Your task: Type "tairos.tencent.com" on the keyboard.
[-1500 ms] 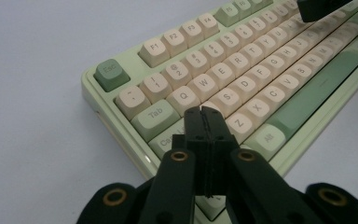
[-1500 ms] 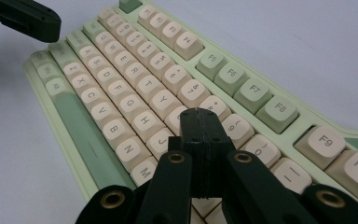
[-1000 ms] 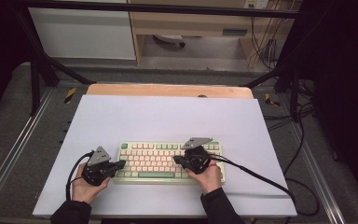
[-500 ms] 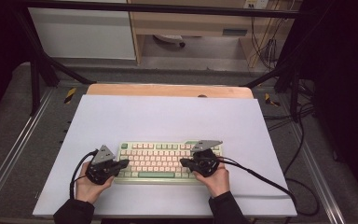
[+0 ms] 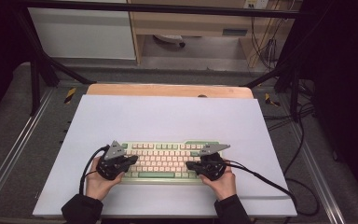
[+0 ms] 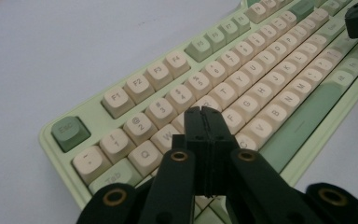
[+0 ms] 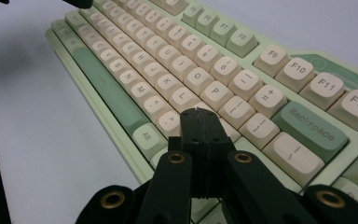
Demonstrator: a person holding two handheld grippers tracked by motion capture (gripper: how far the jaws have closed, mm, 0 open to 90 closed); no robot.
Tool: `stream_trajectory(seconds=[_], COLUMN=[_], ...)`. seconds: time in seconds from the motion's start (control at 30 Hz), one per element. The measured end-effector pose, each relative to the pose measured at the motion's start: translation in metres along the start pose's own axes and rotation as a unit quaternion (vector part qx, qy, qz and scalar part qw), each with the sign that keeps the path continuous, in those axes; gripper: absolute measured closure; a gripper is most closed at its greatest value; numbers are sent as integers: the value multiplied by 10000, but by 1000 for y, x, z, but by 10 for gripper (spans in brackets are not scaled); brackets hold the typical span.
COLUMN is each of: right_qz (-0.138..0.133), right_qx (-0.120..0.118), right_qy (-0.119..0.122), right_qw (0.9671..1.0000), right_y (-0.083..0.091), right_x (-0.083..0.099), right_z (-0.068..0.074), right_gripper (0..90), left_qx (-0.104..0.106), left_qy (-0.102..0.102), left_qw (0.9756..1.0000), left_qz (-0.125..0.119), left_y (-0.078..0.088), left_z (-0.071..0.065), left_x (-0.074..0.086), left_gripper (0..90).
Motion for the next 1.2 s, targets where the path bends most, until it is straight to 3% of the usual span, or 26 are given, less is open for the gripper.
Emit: stream_trajectory(seconds=[0.27,0.53,1.2], right_qz=[-1,-22,0], right_qx=[0,-9,-41], right_qy=[-14,-16,-34], right_qw=[10000,10000,10000], right_y=[2,3,2], right_x=[3,3,5], right_z=[-1,-1,-1], right_gripper=[900,900,900], left_qx=[11,-8,-31], left_qy=[-67,-6,-64], left_qw=[10000,10000,9999], left_qz=[48,65,124], left_y=[-18,-30,-40], left_z=[-8,-8,-9], left_x=[-13,-15,-11], left_gripper=[898,898,898])
Point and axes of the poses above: each handheld gripper's, and its own axes: y roughly backward along the jaws, x roughly out of its underside, z roughly to its left, the point moved 3 cm from there along -y, roughly forward along the jaws, and after that the axes turned 1 degree about -x, right-handed, at the moved point
